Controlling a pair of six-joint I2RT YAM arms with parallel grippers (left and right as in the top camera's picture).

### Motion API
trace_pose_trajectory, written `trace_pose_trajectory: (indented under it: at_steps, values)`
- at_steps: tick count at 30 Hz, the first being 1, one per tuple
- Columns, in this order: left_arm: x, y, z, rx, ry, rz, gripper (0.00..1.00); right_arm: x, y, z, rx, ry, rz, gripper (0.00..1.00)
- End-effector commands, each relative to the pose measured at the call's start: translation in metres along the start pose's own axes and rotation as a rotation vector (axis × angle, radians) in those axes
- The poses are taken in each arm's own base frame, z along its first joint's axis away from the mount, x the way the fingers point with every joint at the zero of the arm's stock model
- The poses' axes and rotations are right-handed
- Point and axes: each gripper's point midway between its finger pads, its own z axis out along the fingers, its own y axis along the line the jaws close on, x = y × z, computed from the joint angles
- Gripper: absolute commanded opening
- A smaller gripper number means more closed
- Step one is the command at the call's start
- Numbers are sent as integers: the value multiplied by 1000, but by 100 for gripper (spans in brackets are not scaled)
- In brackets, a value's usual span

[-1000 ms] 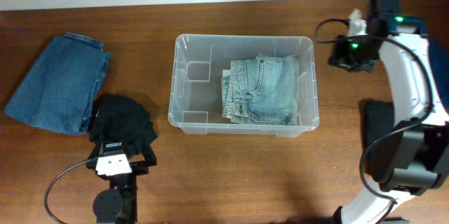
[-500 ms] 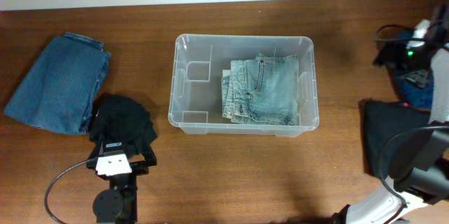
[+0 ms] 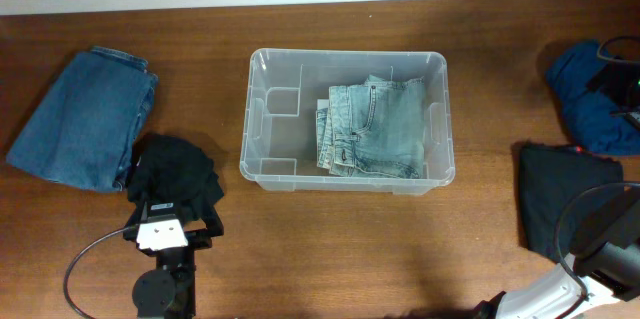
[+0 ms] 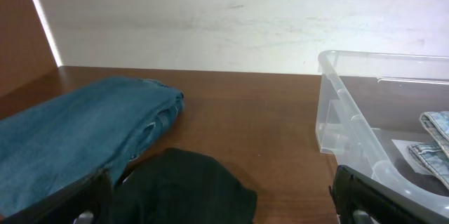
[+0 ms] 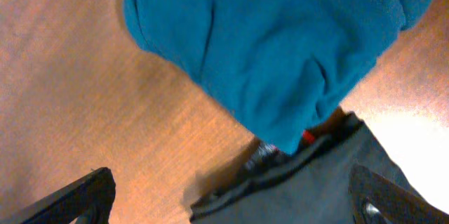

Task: Pack container
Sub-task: 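Lower the right gripper onto the teal shirt and grasp it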

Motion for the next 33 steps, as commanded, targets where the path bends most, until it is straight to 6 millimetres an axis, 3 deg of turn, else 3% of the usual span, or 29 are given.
trace_pose_trajectory:
  at_steps: [1,12,20,25,33]
  values:
    - [0,0,0,-1,-1,12,99,-13,3,-3,2,-44,10,98]
    - [0,0,0,-1,-1,12,99,-27,2,7,-6,-93,38,99]
    - [0,0,0,-1,-2,12,99,-31,-29,13,-112,-51,332,98]
    - [1,0,0,-1,-1,12,99,-19,-52,40,-111,27,390,98]
    - [0,0,0,-1,-1,12,100,5,-53,84,-122,143,410,98]
